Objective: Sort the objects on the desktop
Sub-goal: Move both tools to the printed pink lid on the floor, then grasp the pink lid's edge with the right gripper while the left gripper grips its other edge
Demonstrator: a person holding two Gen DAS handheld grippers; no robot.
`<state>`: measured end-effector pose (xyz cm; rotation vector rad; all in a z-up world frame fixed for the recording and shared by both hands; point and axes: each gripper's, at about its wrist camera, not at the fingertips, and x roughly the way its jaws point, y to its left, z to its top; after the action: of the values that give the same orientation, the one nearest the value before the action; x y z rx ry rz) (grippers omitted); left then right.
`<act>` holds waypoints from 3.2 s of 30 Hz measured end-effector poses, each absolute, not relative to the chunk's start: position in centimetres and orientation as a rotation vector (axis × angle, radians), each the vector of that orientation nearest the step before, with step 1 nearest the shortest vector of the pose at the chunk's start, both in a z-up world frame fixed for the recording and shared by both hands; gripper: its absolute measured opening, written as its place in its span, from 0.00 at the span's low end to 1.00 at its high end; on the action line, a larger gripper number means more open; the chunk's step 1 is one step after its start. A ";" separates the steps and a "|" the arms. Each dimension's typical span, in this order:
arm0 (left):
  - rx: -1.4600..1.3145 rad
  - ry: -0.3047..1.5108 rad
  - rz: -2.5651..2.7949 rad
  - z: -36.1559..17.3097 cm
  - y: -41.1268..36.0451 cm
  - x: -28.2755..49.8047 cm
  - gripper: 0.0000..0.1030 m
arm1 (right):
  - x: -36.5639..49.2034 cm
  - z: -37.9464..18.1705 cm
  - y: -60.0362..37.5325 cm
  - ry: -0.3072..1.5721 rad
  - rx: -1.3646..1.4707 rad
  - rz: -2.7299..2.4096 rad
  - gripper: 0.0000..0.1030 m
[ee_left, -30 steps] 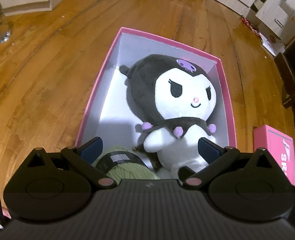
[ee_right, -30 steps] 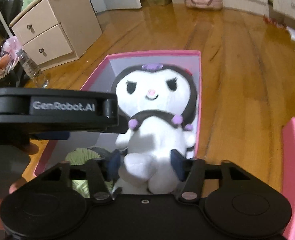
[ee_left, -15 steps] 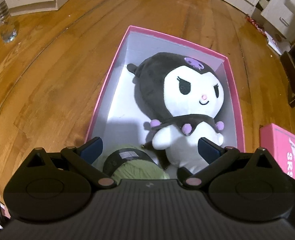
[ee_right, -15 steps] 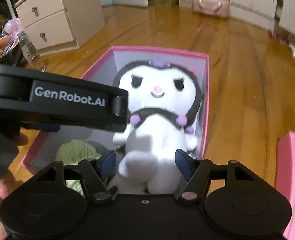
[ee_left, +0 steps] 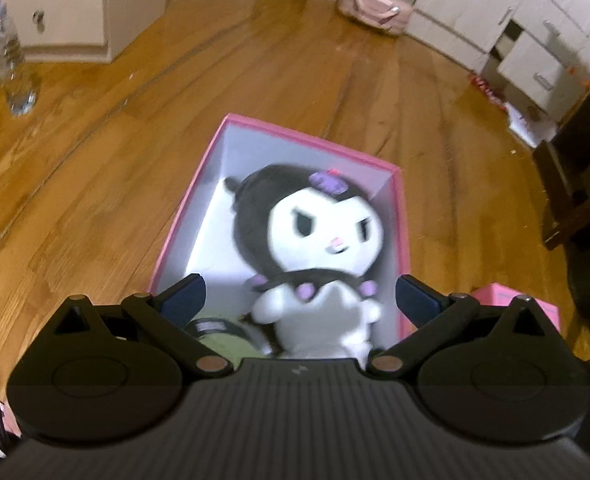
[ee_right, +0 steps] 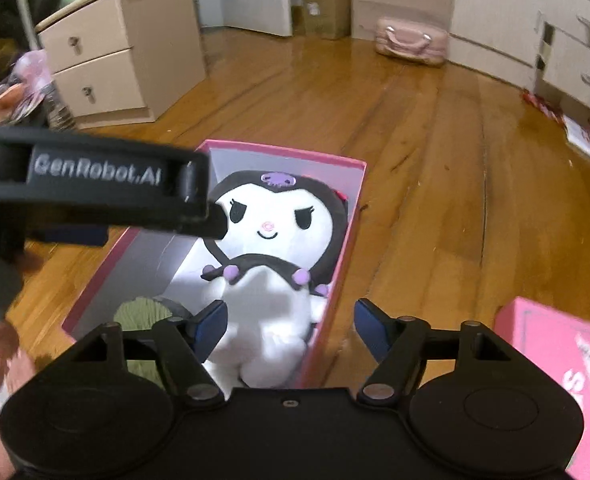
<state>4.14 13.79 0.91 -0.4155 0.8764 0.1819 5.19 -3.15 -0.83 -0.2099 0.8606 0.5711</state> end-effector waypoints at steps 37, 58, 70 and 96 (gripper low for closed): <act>-0.211 1.079 -0.145 -6.3 -11.7 8.0 1.00 | 6.4 -6.0 -34.5 1.010 0.190 0.143 0.77; -0.335 1.138 -0.259 -11.8 -13.4 8.9 1.00 | 7.1 -12.0 -37.7 1.010 0.273 0.054 0.85; -0.339 1.162 -0.268 -13.4 -13.8 9.3 1.00 | 8.2 -13.4 -38.8 1.055 0.365 0.105 0.96; -0.420 1.140 -0.279 -14.4 -14.0 8.7 1.00 | 7.7 -14.2 -39.0 1.016 0.432 0.117 0.96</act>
<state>8.69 -14.03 -14.35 -0.4203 1.1396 -0.2788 7.66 -39.03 -14.16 0.4318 1.0165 0.1174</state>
